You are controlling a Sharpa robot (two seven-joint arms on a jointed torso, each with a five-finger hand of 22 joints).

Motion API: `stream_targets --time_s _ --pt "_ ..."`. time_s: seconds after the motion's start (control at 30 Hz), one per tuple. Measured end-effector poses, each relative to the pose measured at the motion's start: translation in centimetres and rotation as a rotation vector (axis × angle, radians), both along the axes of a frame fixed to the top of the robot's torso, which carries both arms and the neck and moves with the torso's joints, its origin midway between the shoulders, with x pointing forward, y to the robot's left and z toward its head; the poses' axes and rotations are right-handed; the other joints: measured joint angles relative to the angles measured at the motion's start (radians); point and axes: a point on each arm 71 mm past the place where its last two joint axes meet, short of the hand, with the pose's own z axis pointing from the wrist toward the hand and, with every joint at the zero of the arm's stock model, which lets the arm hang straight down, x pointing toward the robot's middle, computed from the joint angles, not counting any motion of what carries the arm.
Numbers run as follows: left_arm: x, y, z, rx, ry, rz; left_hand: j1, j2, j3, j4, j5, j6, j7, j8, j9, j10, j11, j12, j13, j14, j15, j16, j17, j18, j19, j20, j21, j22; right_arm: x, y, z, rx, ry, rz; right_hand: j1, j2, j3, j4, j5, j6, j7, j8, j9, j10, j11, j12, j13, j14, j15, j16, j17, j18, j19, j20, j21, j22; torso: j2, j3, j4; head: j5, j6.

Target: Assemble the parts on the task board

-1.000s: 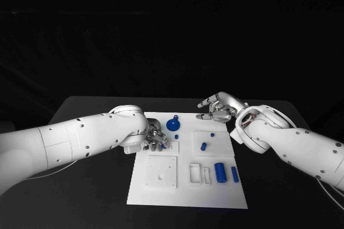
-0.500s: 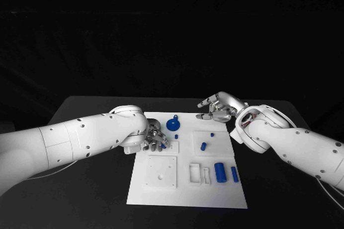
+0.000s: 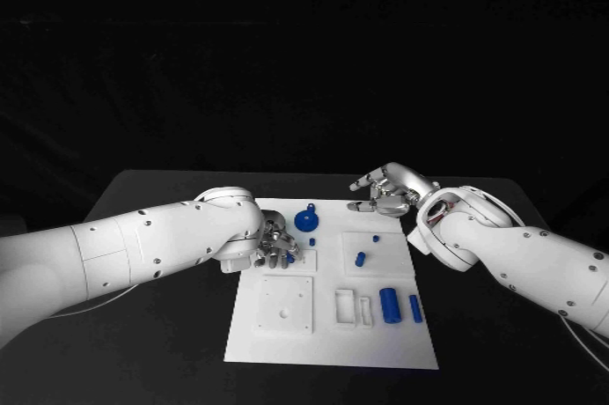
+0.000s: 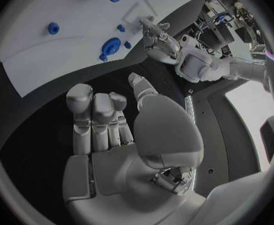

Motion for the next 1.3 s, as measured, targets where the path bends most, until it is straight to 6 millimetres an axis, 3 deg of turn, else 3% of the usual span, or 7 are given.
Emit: stream_targets --time_s 0.33,1.3 --pt "0.01 0.01 -0.01 0.000 0.000 0.001 -0.014 0.000 0.021 -0.017 0.046 0.001 -0.001 0.003 0.000 0.000 0.000 0.000 0.000 -0.001 0.001 0.000 0.000 0.000 0.000 0.000 0.000 0.000 0.00 -0.02 -0.04 -0.001 0.001 0.000 0.000 0.000 0.000 0.000 0.000 0.000 0.000 0.000 0.000 0.000 0.000 -0.004 0.000 0.000 0.000 0.000 0.000 0.000 0.000 0.000 0.000 0.000 0.000 0.0000 0.0000 0.000 -0.001" --pt "-0.05 0.16 0.00 0.002 0.004 -0.002 -0.010 0.003 0.034 -0.017 0.066 0.001 -0.001 -0.004 -0.006 0.000 0.000 0.000 0.000 0.000 0.003 0.000 -0.002 0.000 0.000 0.000 0.000 0.000 -0.03 -0.12 -0.10 -0.002 0.003 0.000 0.000 0.000 0.000 0.000 0.000 0.000 0.000 0.000 0.000 0.001 0.001 -0.004 0.000 0.000 0.000 0.000 0.000 0.000 0.000 0.000 0.000 0.000 0.000 0.0000 0.0005 0.001 -0.004"
